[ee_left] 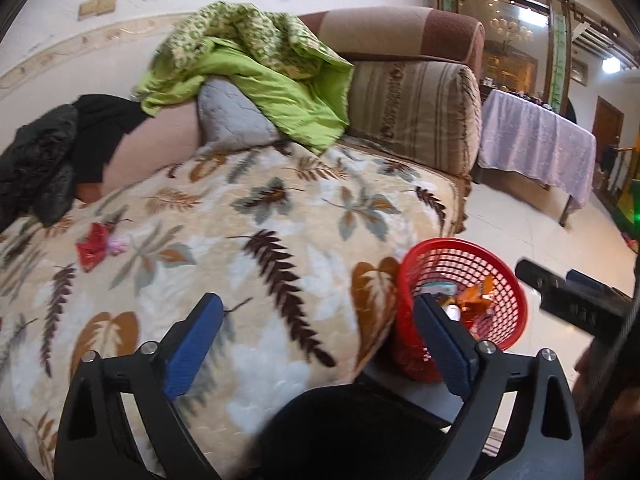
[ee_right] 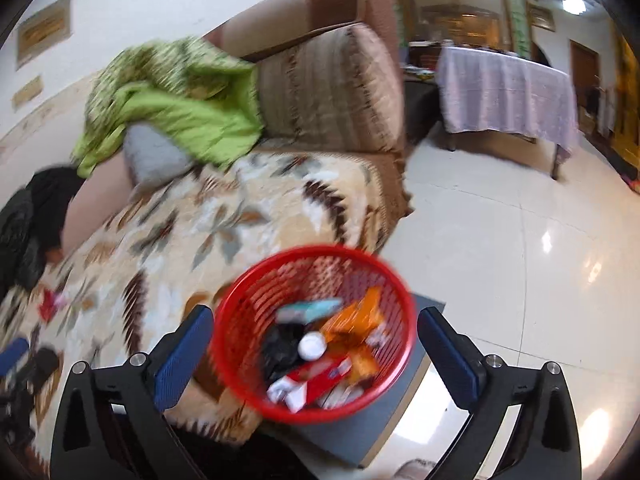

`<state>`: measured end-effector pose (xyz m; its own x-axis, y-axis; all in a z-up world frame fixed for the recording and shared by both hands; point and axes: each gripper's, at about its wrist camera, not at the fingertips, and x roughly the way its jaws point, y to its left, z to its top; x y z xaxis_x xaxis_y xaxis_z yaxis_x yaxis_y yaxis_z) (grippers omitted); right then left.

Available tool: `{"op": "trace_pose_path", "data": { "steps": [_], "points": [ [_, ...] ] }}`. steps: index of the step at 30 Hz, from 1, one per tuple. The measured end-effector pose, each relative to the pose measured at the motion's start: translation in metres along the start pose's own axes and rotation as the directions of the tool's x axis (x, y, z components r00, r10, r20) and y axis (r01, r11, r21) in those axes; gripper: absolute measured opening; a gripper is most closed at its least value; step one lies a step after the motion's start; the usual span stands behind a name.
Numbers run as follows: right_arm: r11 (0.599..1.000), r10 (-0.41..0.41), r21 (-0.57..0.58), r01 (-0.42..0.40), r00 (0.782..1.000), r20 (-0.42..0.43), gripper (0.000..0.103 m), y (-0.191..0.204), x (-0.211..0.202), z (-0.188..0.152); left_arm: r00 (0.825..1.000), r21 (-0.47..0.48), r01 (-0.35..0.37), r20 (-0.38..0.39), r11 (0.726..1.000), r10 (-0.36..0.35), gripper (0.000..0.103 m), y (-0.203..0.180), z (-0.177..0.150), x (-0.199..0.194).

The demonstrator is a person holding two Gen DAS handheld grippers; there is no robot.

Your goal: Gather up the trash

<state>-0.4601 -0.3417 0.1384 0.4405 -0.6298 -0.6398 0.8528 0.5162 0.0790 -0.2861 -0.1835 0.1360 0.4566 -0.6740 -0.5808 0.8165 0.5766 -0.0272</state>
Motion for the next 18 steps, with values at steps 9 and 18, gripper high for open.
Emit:
{"op": "trace_pose_path", "data": {
  "steps": [9, 18],
  "points": [
    [0.989, -0.069, -0.126, 0.076, 0.996, 0.054, 0.103, 0.033, -0.022, -0.014, 0.989, 0.042, -0.141, 0.039, 0.989, 0.140, 0.098, 0.016, -0.012, -0.017],
    [0.983, -0.073, -0.164, 0.084, 0.995, 0.074, 0.103, 0.043, -0.028, -0.017, 0.959, 0.117, -0.270, 0.126, 0.956, 0.256, 0.099, 0.010, -0.010, -0.032]
  ]
}}
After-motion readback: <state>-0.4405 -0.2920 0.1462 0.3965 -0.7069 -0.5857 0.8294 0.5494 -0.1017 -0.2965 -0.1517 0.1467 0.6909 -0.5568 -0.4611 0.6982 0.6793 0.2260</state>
